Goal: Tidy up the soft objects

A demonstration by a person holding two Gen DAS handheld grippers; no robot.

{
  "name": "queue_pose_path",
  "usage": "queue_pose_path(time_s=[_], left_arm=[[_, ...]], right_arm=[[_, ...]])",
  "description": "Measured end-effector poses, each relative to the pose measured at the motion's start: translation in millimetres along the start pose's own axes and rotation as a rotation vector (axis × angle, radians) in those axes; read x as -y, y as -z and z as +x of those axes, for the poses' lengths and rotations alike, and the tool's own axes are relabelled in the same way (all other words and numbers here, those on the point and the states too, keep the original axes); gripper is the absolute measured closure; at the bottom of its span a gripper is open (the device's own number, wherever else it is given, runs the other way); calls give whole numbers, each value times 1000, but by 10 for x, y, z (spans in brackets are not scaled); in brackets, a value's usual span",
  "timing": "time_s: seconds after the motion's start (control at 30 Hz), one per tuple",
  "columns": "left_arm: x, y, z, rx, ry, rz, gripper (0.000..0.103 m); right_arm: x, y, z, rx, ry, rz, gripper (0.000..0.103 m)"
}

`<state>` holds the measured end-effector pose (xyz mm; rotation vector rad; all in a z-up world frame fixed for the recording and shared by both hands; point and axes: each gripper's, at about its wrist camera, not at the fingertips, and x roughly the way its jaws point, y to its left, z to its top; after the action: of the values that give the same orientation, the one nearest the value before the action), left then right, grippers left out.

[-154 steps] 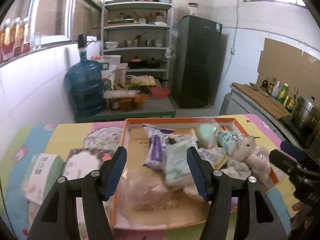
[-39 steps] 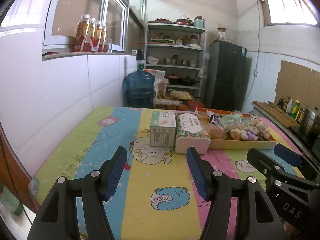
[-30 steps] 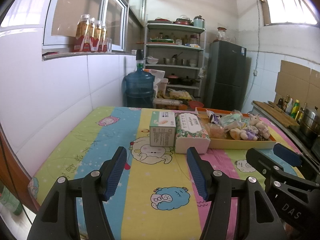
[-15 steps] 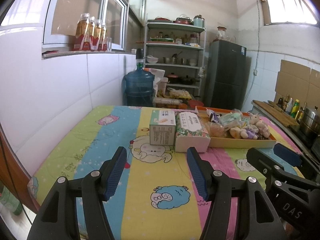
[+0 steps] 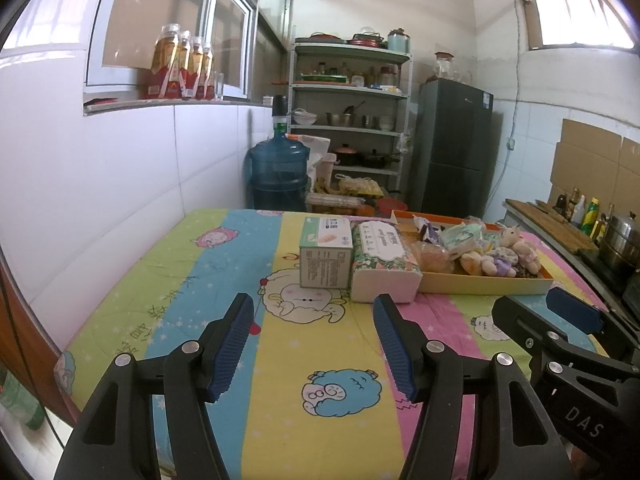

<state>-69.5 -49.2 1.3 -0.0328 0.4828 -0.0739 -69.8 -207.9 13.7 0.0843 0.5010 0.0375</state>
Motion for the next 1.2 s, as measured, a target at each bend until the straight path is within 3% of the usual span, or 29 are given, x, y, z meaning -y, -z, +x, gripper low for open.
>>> queue_pose_path(time_s=[1.2], left_arm=[[17, 64, 37, -14, 5, 3, 39]], right_arm=[[-2, 16, 9, -4, -1, 0, 31]])
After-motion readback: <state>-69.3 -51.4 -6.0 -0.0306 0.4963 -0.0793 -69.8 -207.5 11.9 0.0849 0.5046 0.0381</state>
